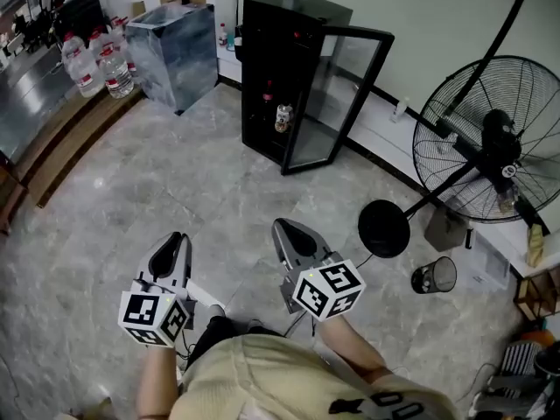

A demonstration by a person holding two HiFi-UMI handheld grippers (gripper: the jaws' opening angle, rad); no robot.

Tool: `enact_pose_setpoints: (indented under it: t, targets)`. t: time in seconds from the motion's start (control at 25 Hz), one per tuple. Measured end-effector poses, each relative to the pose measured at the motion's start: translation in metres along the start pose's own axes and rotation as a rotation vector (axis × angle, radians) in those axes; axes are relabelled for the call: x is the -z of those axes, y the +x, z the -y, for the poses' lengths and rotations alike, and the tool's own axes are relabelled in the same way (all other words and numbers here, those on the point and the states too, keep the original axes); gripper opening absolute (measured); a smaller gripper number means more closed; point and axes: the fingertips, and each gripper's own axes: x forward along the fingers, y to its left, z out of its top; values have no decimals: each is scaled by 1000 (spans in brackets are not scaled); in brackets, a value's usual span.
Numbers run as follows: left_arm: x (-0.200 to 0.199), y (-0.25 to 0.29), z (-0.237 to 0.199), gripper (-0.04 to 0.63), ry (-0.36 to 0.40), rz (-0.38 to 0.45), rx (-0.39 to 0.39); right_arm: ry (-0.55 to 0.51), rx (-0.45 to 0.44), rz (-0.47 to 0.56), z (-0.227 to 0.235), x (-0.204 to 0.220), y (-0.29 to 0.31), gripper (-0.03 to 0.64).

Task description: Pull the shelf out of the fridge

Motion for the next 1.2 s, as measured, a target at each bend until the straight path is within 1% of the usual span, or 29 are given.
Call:
enact_pose_setpoints:
  t: [0.16,0.32,0.48,0.64,0.8,1.0,1.12,1.2]
  targets:
    - [3,12,-3,57,-34,-25,7,9,6,-13,8,1,6,17]
    - [1,30,-10,57,-49,-22,28,20,29,-28,16,2,16,17]
    - [1,59,-23,57,-39,-25,49,29,69,-39,28,3,30,17]
    - [-6,93,-40,57,-27,-24,105,28,119,-34,41,-3,56,17]
    - [-16,131,-67,57,26,-50,135,47,152,-30,52,-12,99,17]
    - [-26,169,-112,57,19,-79,176,69,169,-13,52,-24,161,17]
    - [-30,190,-139,57,39,-89,178,89,176,-9,53,-29,193,17]
    - [-31,201,-156,57,36,-86,178,100,179,-10,52,-28,211,17]
